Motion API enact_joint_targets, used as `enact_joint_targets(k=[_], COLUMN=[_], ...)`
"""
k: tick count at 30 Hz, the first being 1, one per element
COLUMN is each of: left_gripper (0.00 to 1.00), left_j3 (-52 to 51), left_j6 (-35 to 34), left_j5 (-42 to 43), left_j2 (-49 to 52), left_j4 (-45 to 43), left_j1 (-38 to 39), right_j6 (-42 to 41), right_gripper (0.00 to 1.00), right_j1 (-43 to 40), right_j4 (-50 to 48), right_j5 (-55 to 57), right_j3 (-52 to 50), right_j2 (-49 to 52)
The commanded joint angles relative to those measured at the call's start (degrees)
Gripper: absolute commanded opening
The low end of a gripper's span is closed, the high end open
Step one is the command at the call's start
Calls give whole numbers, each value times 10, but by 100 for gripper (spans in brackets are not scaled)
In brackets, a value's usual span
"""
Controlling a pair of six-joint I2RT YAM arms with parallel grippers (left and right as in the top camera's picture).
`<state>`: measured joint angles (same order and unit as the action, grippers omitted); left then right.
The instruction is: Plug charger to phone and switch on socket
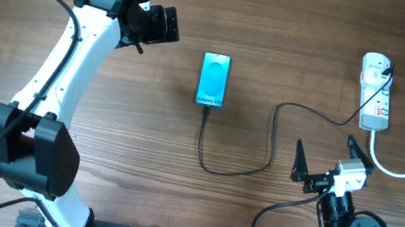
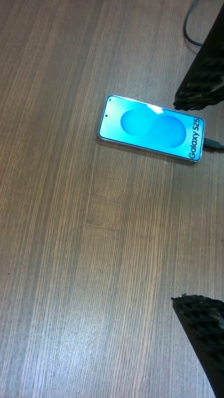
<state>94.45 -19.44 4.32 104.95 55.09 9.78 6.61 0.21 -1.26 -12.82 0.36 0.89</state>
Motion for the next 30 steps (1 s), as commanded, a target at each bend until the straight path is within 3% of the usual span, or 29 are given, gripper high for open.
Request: enact_joint_targets(k=[1, 10, 30], left_gripper=[100, 100, 100], left_j3=[-1, -1, -1], left_j6=[-5, -5, -5], left_j5=[-3, -3, -3], left_j2=[4, 4, 4], left_j4=[-1, -1, -1], left_j1=[-3, -3, -3], right_j6=[26, -51, -37], right_gripper=[100, 100, 100], right_j1=[-3, -3, -3], right_j4=[5, 14, 11], right_j5=[19, 79, 75], right_j3=[-1, 0, 0], right_j2=[-7, -7, -7])
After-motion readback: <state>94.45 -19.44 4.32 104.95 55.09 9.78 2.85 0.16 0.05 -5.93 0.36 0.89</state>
